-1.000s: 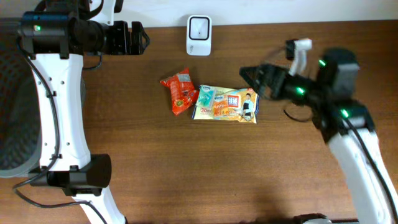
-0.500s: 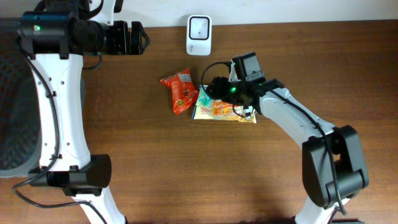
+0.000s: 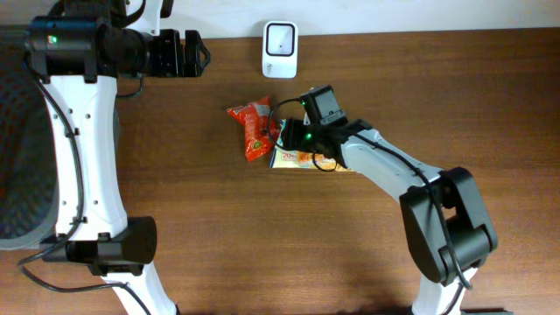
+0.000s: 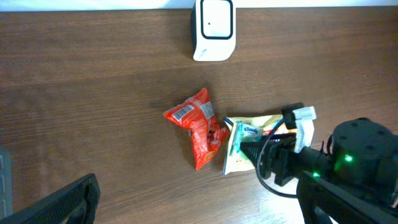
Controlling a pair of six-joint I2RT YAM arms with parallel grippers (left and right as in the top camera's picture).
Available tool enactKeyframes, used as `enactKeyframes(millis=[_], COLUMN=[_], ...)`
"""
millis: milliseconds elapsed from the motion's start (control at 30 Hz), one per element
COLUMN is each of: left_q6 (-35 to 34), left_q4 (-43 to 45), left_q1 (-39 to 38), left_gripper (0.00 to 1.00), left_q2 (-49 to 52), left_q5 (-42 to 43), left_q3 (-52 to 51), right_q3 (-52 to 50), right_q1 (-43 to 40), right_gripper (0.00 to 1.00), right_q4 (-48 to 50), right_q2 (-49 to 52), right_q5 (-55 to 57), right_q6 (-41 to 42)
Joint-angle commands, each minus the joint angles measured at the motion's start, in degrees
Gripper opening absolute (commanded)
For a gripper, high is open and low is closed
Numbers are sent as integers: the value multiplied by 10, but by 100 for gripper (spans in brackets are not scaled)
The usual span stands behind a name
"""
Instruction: Scan the item barcode
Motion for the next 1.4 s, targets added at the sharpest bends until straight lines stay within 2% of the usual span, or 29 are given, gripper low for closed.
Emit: enactKeyframes(millis=[0, 33, 167, 233, 300, 400, 467, 500, 667, 700, 767, 833, 967, 1000, 1067, 1100, 1167, 1233, 1367], left_q6=[11, 11, 11, 11, 11, 11, 11, 11, 11, 11, 11, 11, 11, 11, 11, 11, 11, 11, 11], left_q4=[1, 1, 1, 1, 1, 1, 1, 1, 1, 1, 1, 1, 1, 1, 1, 1, 1, 1, 1], left_q1=[2, 2, 2, 2, 2, 2, 2, 2, 2, 2, 2, 2, 2, 2, 2, 2, 2, 2, 2], left_gripper=[99, 99, 99, 99, 99, 99, 99, 99, 99, 99, 99, 99, 99, 99, 99, 99, 99, 99, 99], left_q2=[-6, -6, -6, -6, -6, -6, -6, -6, -6, -6, -6, -6, -6, -6, -6, -6, -6, -6, -6], left_q5=[3, 3, 3, 3, 3, 3, 3, 3, 3, 3, 3, 3, 3, 3, 3, 3, 3, 3, 3], left_q3=[3, 3, 3, 3, 3, 3, 3, 3, 3, 3, 3, 3, 3, 3, 3, 3, 3, 3, 3], right_q3=[10, 10, 42, 61, 74, 74, 74, 73, 73, 73, 80, 105, 235, 253, 253, 253, 253, 253, 253], right_q1=[9, 6, -38, -76, -129, -201, -225, -232, -212, -204, -189, -184, -170, -154, -116, -80, -45, -24, -21], right_gripper=[25, 4, 4, 4, 4, 4, 4, 4, 4, 4, 4, 4, 4, 4, 4, 4, 4, 4, 4], right_q4=[-1, 3, -7, -10, -10, -6, -4, -7, -1, 3, 14, 19, -7, 3, 61, 109, 187, 281, 385], right_q2=[15, 15, 2, -9, -11, -11, -11, -11, -11, -11, -11, -11, -11, -11, -5, 12, 51, 107, 175], right_q5=[25, 26, -101, -238, -428, -644, -758, -799, -799, -784, -633, -492, -117, -19, 104, 179, 255, 282, 294], right_q6=[0, 0, -29, -50, -52, -62, -103, -115, -110, -94, -4, 34, 19, -16, -109, -198, -316, -427, -509])
